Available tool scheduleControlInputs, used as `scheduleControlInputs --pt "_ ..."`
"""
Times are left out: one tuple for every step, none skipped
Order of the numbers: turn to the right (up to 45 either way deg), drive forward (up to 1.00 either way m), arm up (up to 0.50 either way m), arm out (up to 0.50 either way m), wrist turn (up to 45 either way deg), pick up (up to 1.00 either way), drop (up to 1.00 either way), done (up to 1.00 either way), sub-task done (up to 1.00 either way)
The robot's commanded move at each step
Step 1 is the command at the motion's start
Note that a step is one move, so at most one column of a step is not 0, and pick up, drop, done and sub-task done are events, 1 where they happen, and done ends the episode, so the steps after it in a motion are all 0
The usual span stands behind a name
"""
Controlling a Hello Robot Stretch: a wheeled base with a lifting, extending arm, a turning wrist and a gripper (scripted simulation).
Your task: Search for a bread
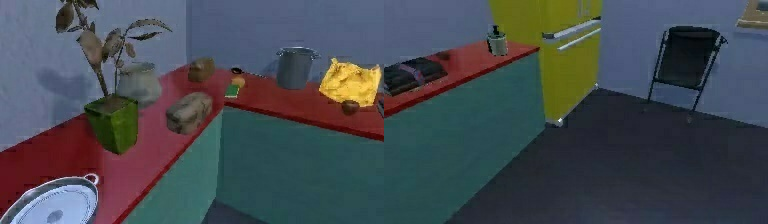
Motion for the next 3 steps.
scheduleControlInputs --pt "45.0 0.00 0.00 0.00 0.0 0.00 0.00 0.00 0.00" --pt "45.0 0.00 0.00 0.00 0.0 0.00 0.00 0.00 0.00" --pt "39.0 0.00 0.00 0.00 0.0 0.00 0.00 0.00 0.00"
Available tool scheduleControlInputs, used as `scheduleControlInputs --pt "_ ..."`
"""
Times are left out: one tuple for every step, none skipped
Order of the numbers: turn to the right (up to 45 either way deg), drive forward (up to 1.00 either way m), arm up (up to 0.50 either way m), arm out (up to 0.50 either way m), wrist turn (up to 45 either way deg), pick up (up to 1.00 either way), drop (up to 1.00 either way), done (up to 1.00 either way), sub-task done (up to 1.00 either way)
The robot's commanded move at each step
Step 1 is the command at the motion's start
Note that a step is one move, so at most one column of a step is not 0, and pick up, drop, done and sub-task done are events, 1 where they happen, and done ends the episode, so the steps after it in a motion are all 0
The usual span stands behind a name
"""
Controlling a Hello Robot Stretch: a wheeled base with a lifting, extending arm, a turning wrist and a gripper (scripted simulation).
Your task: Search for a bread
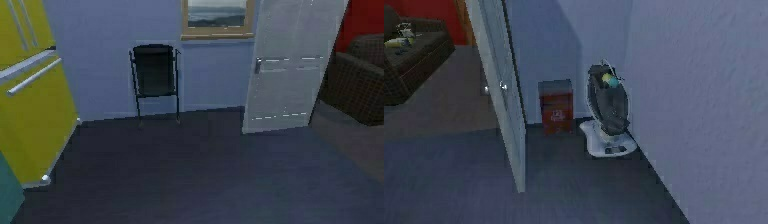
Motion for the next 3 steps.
scheduleControlInputs --pt "0.0 0.15 0.00 0.00 0.0 0.00 0.00 0.00 0.00" --pt "-45.0 0.00 0.00 0.00 0.0 0.00 0.00 0.00 0.00" --pt "-39.0 0.00 0.00 0.00 0.0 0.00 0.00 0.00 0.00"
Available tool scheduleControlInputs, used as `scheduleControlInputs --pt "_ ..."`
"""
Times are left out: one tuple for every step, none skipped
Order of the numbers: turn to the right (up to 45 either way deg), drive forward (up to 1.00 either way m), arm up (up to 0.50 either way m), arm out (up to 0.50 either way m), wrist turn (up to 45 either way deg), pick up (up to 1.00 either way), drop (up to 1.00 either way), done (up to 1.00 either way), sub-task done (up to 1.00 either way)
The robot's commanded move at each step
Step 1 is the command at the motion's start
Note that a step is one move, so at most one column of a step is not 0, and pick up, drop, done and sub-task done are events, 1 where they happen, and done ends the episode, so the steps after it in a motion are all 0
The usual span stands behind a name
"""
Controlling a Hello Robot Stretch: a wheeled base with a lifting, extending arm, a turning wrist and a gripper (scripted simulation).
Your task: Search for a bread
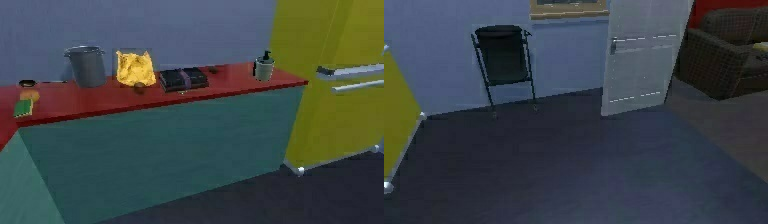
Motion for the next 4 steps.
scheduleControlInputs --pt "0.0 0.30 0.00 0.00 0.0 0.00 0.00 0.00 0.00" --pt "-45.0 0.00 0.00 0.00 0.0 0.00 0.00 0.00 0.00" --pt "-24.0 0.00 0.00 0.00 0.0 0.00 0.00 0.00 0.00" --pt "0.0 0.00 0.00 0.00 0.0 0.00 0.00 1.00 0.00"
